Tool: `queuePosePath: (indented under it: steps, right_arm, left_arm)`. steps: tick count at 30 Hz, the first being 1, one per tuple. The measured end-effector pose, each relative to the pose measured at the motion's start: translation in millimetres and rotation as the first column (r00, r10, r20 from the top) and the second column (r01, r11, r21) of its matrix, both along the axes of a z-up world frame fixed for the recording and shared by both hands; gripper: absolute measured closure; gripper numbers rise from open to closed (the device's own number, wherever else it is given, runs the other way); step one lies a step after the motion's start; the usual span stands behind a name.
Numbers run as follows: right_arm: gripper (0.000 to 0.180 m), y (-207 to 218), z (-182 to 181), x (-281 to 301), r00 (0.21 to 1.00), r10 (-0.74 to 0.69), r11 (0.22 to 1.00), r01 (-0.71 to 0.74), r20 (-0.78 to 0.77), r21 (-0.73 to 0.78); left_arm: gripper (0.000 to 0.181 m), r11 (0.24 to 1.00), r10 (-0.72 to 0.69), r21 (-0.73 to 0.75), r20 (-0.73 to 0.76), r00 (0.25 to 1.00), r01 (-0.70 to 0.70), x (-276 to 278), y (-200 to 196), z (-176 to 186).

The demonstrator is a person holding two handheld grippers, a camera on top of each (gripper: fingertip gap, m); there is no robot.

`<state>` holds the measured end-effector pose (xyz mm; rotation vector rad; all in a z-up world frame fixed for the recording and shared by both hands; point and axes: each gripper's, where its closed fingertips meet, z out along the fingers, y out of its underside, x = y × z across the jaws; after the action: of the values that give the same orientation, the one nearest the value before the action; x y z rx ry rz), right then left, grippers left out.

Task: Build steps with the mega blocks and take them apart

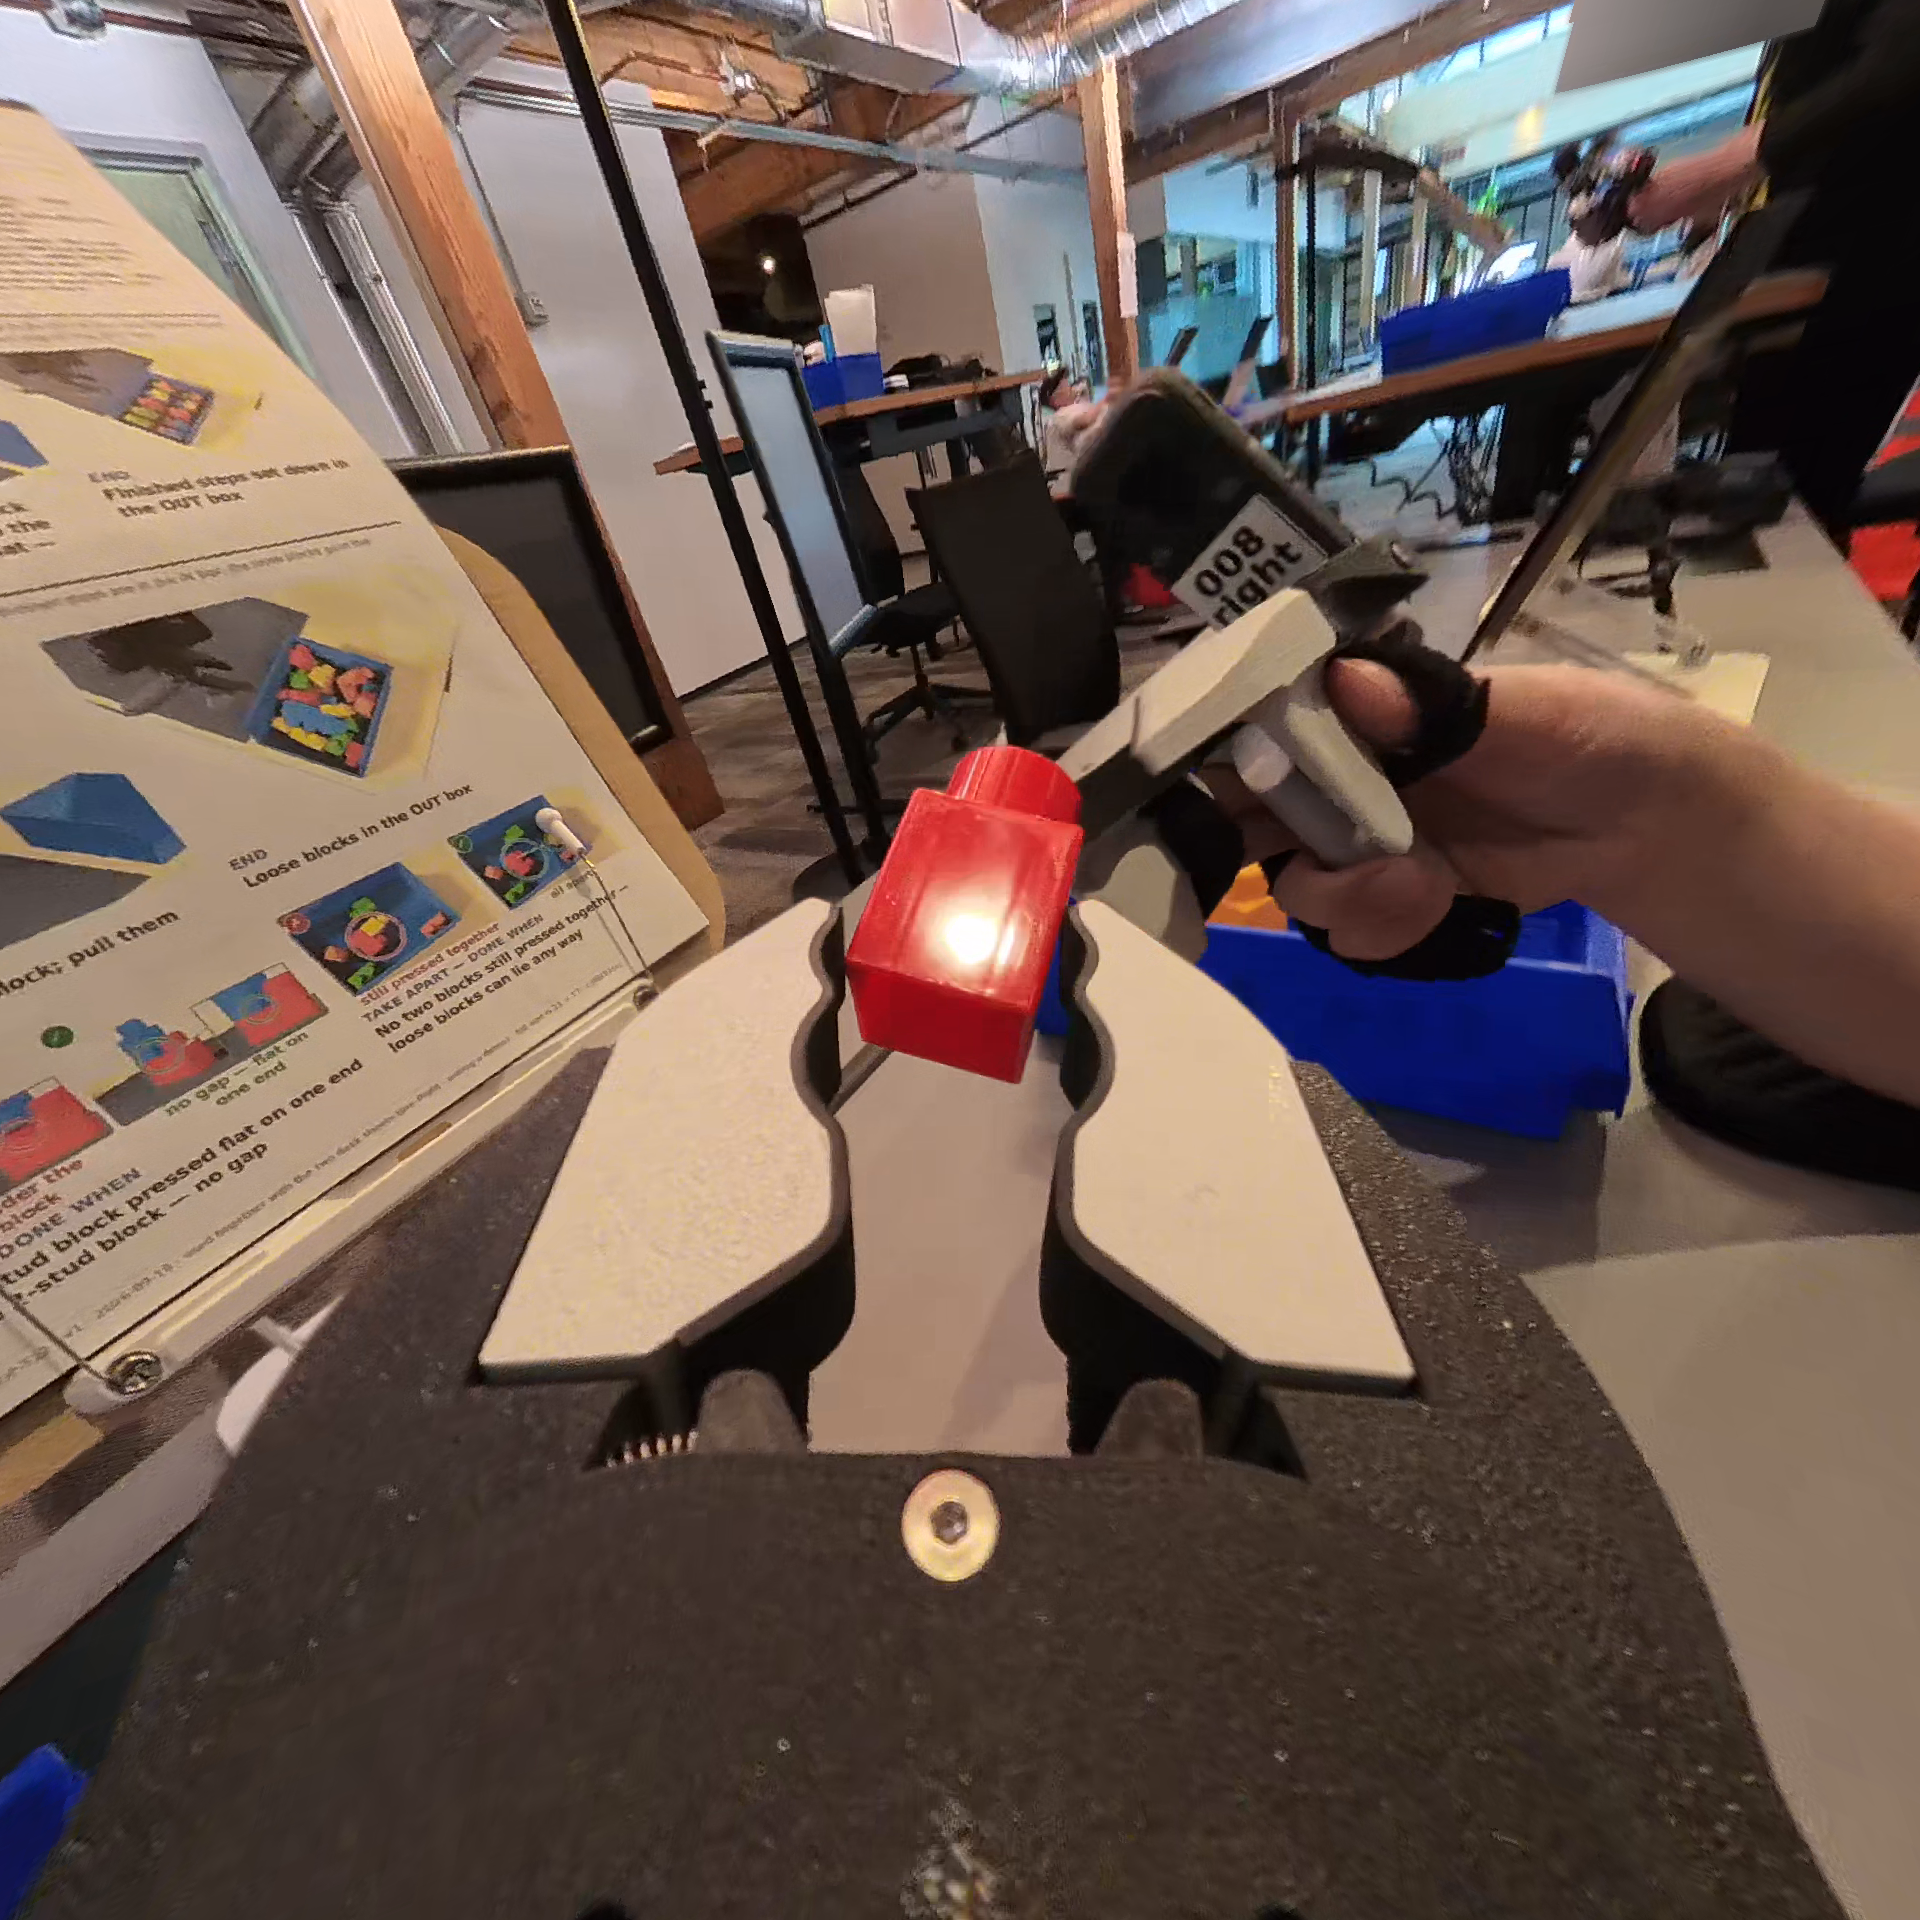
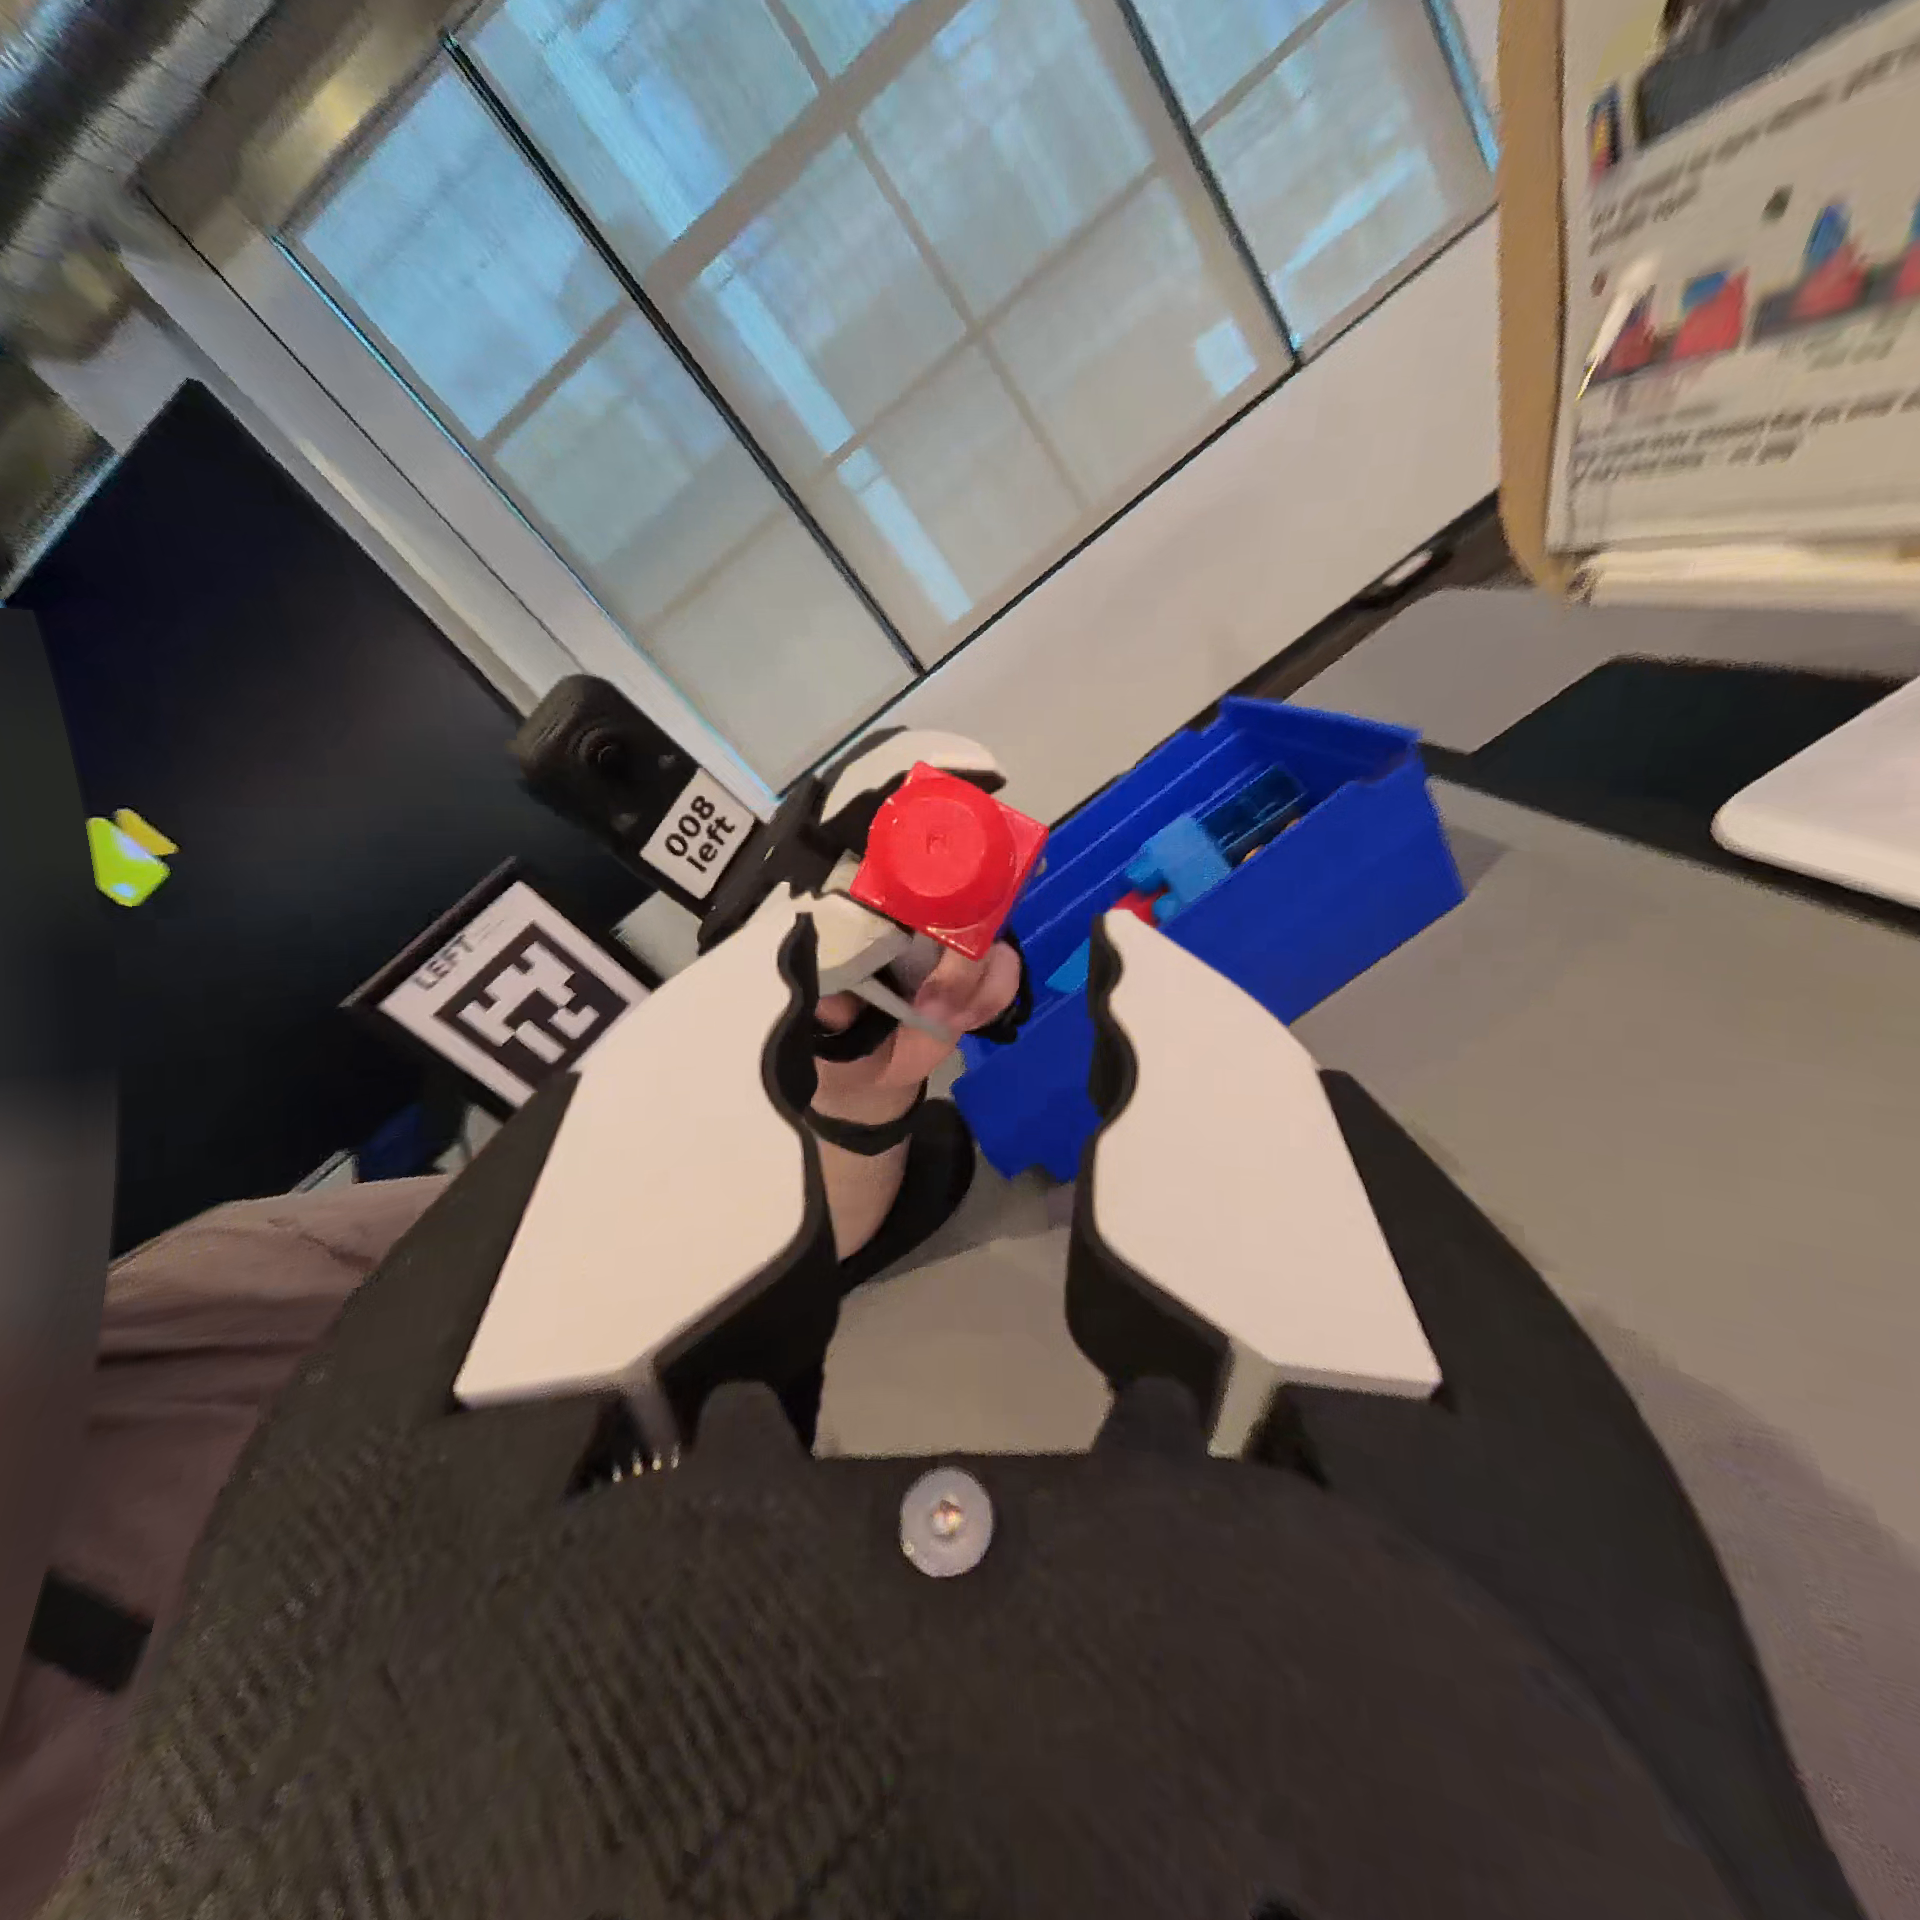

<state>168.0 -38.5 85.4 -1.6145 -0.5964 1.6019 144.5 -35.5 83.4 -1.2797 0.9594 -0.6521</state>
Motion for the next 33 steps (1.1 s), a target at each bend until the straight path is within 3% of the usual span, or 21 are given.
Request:
queuePosePath:
  steps: [4, 7, 10, 17, 20, 22, 25, 30, 33]
  right_arm:
    - [0.124, -1.1, -10.6, -10.6, 0.999, 0.043, 0.998, -0.042, 0.001, -0.047]
    - [0.125, 5.8, -26.5, -13.3, 0.997, 0.016, 0.998, -0.012, 0.073, -0.054]
    - [0.138, 8.6, -33.4, -13.6, 0.994, 0.012, 1.0, -0.009, 0.108, -0.03]
    - [0.141, 19.1, -39.9, 2.4, 0.962, -0.061, 0.994, 0.036, 0.265, 0.099]
    - [0.141, 30.8, -63.4, 21.6, 0.863, -0.138, 0.983, 0.059, 0.486, 0.174]
    - [0.141, 31.8, -97.4, 35.4, 0.72, -0.123, 0.987, 0.015, 0.683, 0.162]
    - [0.141, 19.7, -154.0, 50.2, 0.482, 0.013, 0.997, -0.078, 0.876, 0.028]
    - [0.141, -14.1, -210.7, 46.2, 0.299, 0.301, 0.949, -0.191, 0.906, -0.252]
    - [0.141, -22.3, -225.4, 47.9, 0.222, 0.344, 0.931, -0.21, 0.912, -0.3]
  left_arm:
    - [0.143, 0.992, 0.076, 0.109, -0.124, 0.989, -0.062, 9.7, 2.1, -15.1]
    - [0.143, 0.99, 0.055, 0.134, -0.17, 0.984, -0.033, 22.1, -4.5, -24.5]
    - [0.144, 0.99, 0.06, 0.139, -0.207, 0.977, -0.031, 26.2, -4.6, -32.4]
    - [0.136, 1.0, -0.017, -0.026, -0.227, 0.974, 0.011, 17.2, -2.3, -33.5]
    - [0.126, 0.997, 0.011, -0.067, -0.285, 0.959, -0.032, -16.3, 7.1, -19.1]
    - [0.12, 0.98, 0.107, -0.11, -0.402, 0.909, -0.164, -62.8, 23.9, -20.8]
    - [0.128, 0.874, 0.291, -0.172, -0.564, 0.773, -0.455, -160.0, 52.3, -38.9]
    - [0.136, 0.515, 0.382, -0.366, -0.712, 0.589, -0.775, -288.8, 64.8, -93.4]
    - [0.133, 0.385, 0.327, -0.449, -0.751, 0.574, -0.806, -312.3, 65.2, -126.4]
